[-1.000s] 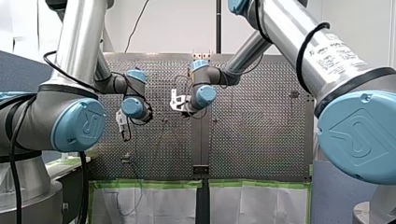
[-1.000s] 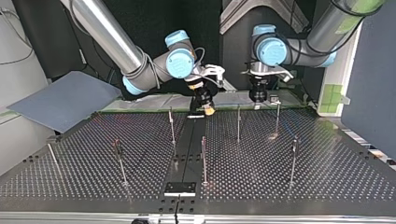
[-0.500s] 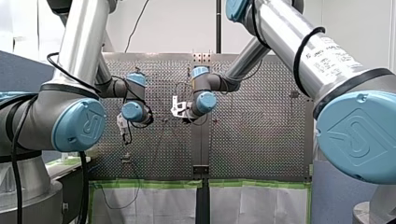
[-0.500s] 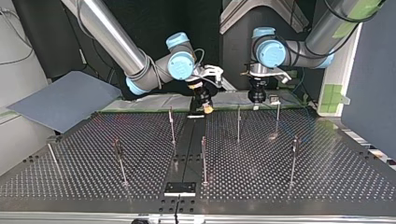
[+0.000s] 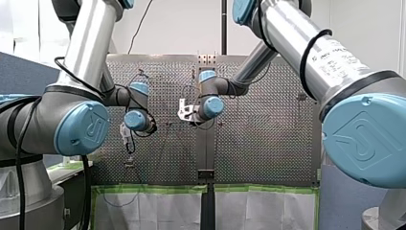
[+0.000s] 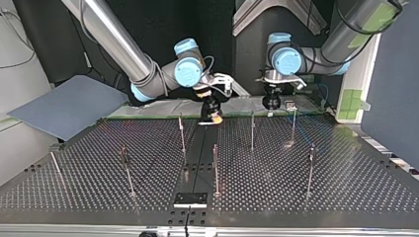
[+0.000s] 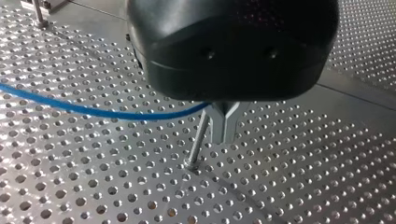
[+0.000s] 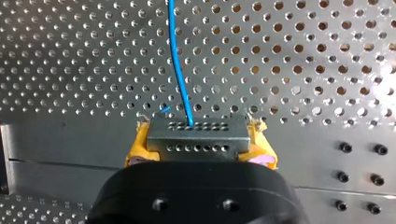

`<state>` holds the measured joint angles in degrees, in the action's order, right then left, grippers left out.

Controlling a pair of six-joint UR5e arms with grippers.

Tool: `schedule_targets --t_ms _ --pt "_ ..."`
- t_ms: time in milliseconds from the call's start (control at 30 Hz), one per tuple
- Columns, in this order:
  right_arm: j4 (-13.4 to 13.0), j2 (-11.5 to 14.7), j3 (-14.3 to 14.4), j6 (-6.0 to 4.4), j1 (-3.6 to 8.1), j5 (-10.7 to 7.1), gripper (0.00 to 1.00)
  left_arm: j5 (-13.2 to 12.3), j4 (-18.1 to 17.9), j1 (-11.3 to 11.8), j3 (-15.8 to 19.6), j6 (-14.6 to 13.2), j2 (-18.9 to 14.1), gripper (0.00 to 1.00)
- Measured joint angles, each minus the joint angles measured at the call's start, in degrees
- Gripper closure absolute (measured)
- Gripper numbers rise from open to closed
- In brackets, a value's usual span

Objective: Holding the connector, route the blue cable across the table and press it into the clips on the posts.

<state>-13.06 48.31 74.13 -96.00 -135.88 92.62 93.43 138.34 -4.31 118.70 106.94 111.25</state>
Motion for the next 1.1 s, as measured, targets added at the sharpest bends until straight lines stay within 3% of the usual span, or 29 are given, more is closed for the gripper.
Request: schedule_targets --t_ms 500,800,1100 --pt "-0.2 -0.4 0.0 -0.08 2.31 -0.21 1.00 -2.4 -0.1 0.6 -3.3 1.2 1.4 1.00" --pt "-0.5 -0.5 0.0 -0.07 3.46 -0.30 1.00 -3.0 0.6 1.3 -7.0 1.1 5.3 1.00" --pt "-0.9 -0.5 -0.3 0.18 4.49 -0.35 1.00 -3.9 1.1 2.8 -11.0 1.2 5.8 1.00"
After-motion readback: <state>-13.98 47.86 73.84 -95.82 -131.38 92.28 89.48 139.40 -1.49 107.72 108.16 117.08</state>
